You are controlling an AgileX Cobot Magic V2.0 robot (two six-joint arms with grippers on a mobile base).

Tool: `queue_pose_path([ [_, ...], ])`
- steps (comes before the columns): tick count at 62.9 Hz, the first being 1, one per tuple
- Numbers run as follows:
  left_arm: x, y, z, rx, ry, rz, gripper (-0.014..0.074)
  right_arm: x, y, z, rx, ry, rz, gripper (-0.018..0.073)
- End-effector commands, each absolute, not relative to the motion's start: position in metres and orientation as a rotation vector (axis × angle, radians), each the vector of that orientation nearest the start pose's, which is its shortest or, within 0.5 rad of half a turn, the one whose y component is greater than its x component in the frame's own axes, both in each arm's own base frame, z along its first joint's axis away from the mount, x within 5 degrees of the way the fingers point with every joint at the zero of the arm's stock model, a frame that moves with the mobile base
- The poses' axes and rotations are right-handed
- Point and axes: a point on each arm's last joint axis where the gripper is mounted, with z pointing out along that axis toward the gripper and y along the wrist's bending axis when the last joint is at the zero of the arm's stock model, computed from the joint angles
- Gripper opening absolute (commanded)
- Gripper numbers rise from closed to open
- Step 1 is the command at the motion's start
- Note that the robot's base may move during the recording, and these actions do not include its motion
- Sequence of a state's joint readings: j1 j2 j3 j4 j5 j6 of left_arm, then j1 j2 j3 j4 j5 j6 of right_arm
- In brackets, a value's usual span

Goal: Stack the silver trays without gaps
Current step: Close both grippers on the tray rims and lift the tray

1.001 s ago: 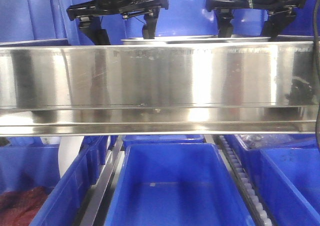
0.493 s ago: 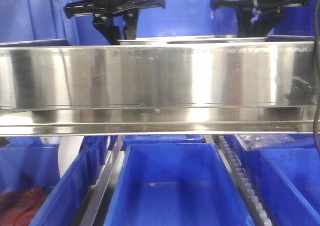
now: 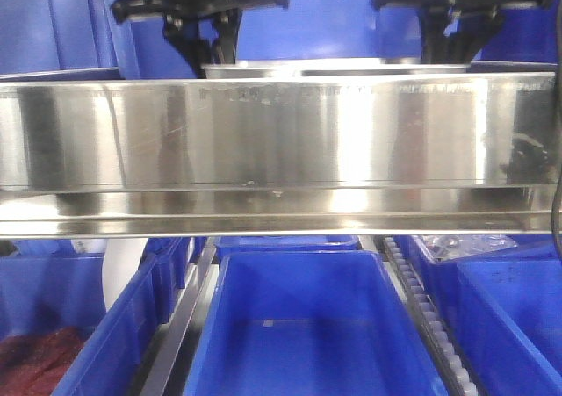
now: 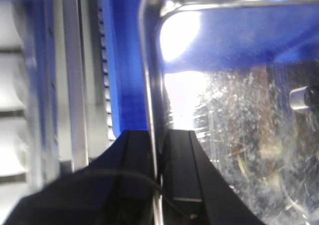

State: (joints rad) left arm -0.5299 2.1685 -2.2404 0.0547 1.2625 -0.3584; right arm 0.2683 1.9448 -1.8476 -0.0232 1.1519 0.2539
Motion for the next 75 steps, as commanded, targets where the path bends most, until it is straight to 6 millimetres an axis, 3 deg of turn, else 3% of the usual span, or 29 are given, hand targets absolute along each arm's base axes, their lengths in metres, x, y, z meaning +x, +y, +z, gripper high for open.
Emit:
queue_pose_path([
  [1, 0.391, -0.228, 0.375, 0.274, 2.564, -0.265, -0.0041, 0.390, 0.110, 0.366, -0.051, 2.565, 0.182, 0.0057],
  [17, 0.373, -0.228, 0.404, 0.339, 2.486, -0.281, -0.0041, 0.363, 0.102, 0.402, -0.026, 2.515, 0.204, 0.0057],
  [32, 0.356, -0.237, 0.416, 0.419, 2.452, -0.291, -0.0041, 0.340, 0.111, 0.410, -0.070, 2.533, 0.216, 0.0057],
  [54, 0.337, -0.224, 0.395, 0.451, 2.560, -0.194, -0.0041, 0.308, 0.112, 0.399, -0.035, 2.537, 0.229, 0.0057],
  [63, 0.327, -0.215, 0.394, 0.456, 2.578, -0.157, -0.0041, 0.298, 0.112, 0.388, -0.028, 2.555, 0.234, 0.0057],
  [75, 0.313, -0.205, 0.395, 0.460, 2.595, -0.141, -0.0041, 0.288, 0.119, 0.389, -0.065, 2.561, 0.248, 0.0057],
])
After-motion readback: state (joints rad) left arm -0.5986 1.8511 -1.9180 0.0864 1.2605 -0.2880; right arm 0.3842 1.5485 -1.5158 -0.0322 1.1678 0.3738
